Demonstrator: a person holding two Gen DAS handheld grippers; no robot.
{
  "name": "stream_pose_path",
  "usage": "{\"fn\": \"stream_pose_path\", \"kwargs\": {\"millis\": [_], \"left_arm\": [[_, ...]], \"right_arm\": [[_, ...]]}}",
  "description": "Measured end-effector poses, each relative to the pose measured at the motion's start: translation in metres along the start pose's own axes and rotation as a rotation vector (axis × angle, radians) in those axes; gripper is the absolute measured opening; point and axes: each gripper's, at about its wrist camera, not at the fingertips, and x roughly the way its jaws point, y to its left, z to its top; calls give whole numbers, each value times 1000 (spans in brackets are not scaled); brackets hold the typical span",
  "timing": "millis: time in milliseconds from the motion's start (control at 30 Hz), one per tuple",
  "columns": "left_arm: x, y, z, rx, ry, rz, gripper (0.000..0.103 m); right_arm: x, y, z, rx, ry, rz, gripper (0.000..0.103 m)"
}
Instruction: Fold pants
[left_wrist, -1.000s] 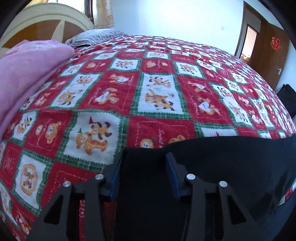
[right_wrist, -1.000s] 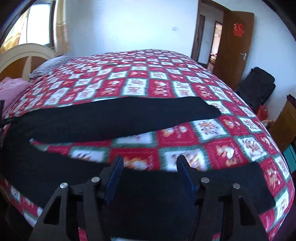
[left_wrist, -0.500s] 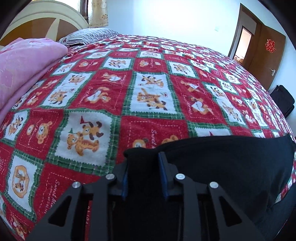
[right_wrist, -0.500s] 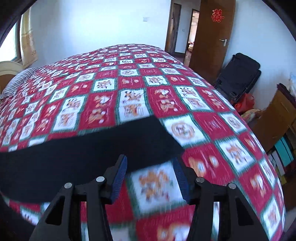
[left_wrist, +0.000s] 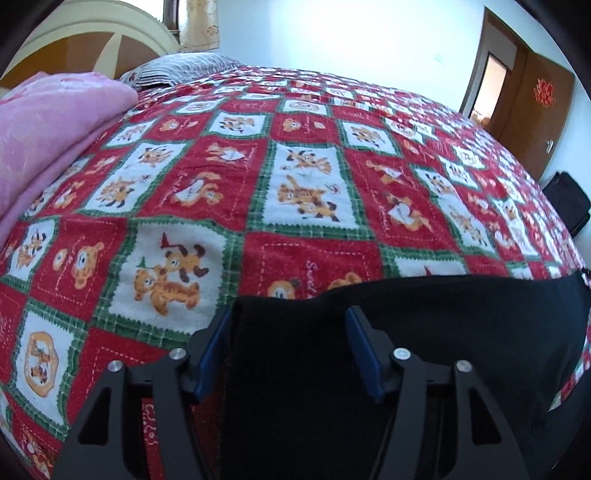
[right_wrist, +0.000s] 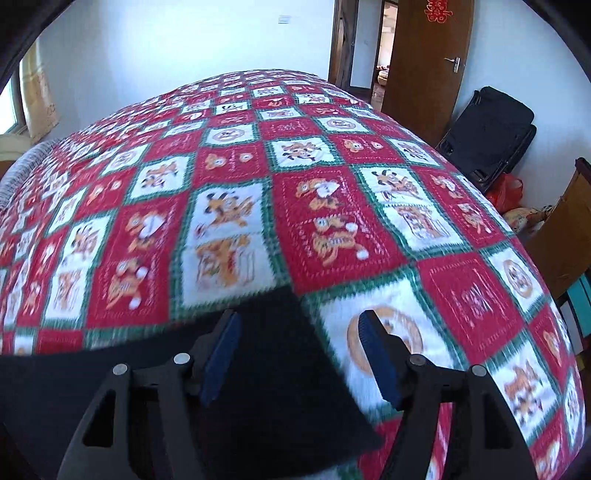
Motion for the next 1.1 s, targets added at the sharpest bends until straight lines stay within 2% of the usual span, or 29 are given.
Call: {"fn": "stream_pose_path", "kwargs": {"millis": [67,167,200,233,267,300,333,400,500,600,800,1100], "left_arm": [[0,-3,0,20,2,-1,53],[-1,-3,-1,25,-1,-37,41],[-1,-3,-1,27,-1,-40,33],[-1,-3,0,34,-4,-45,27],[-3,-4,-1,44,-11,-68,15],[-4,-5,-1,43,-15,-83,13],[-5,-4,0,43,-22,-84,13],[-9,-2,0,35,-35,-92,12],[-16,1,1,4,-55,-109,12],[-29,7,1,-27,-113,-183,12],[-44,4,0,-10,-137,-219,12],[-82,13,-10,-21,-238,-296,11]], "right_arm": [[10,1,4,3,21,34,68],[25,5,5,-21,51,34,68],[27,6,5,-26,52,35,68],[27,6,6,-25,48,38,61],[27,7,6,-29,47,47,51],[24,9,6,-36,41,62,26],[21,10,6,-39,38,66,18],[14,15,5,-58,29,74,11],[-3,17,2,-67,-14,76,10],[-25,13,0,-52,-55,80,10],[-68,4,-9,-60,-112,73,9],[-139,-21,-44,-24,-220,106,9]]}}
